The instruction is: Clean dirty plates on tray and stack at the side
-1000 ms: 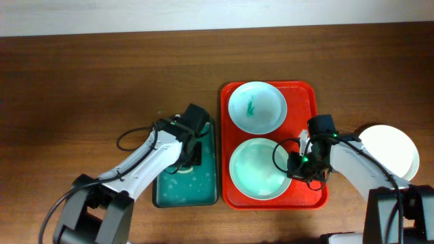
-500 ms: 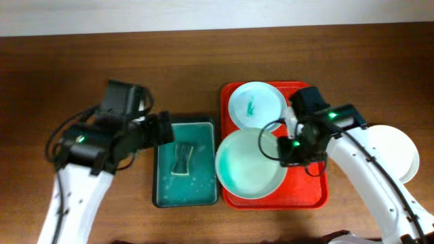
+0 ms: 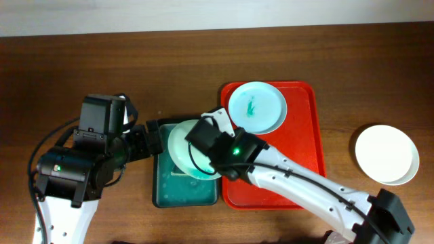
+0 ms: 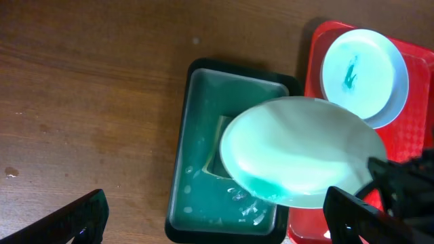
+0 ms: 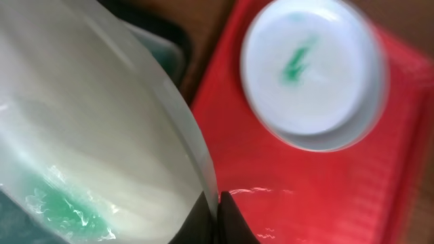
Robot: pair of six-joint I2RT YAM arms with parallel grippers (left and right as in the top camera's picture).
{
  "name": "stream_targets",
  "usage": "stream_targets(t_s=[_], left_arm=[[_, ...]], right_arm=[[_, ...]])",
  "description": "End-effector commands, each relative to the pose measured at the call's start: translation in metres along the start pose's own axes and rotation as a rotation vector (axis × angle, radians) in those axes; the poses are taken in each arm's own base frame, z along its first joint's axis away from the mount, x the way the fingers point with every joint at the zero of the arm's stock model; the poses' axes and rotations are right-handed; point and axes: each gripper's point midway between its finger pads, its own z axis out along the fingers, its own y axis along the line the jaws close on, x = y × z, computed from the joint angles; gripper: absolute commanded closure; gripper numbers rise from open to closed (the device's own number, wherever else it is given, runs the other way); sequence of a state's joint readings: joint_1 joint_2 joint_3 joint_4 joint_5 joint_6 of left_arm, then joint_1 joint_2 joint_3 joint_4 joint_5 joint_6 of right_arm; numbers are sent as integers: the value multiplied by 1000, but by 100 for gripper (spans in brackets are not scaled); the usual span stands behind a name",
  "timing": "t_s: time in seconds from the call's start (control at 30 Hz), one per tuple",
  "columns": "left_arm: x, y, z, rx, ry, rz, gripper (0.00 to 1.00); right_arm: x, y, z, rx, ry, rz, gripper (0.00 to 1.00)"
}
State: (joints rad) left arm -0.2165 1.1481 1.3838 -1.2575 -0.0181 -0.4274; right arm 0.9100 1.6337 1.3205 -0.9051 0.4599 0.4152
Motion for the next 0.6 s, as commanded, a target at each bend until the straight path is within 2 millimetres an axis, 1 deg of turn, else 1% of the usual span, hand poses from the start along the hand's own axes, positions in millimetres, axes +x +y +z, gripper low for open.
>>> stream_targets(t_s=[0.0,0.03,0.17,0.23,0.33,0.43,0.57], left_arm=[[-3,0,-4,0,-14,2,1],[-3,0,-4,0,-14,2,1],[-3,0,-4,0,-14,2,1],[-3,0,-4,0,-14,2,1],[-3,0,-4,0,-14,2,1],[-3,0,-4,1,-14,3,1],[-3,0,-4,1,-14,3,1]], right_arm=[[-34,-16,-41,173,-192,-10,96],[-33,-14,-45,167,-199,-16,96],[-39,-25,-63,172,-248,34,96],[-40,-32,-69,195,-261,36,96],[-38,-31,-73,214,-271,14,96],[-43,-33,-87,297,-343,-11,96],[-43,-28,-103,347,-403,-51,96]])
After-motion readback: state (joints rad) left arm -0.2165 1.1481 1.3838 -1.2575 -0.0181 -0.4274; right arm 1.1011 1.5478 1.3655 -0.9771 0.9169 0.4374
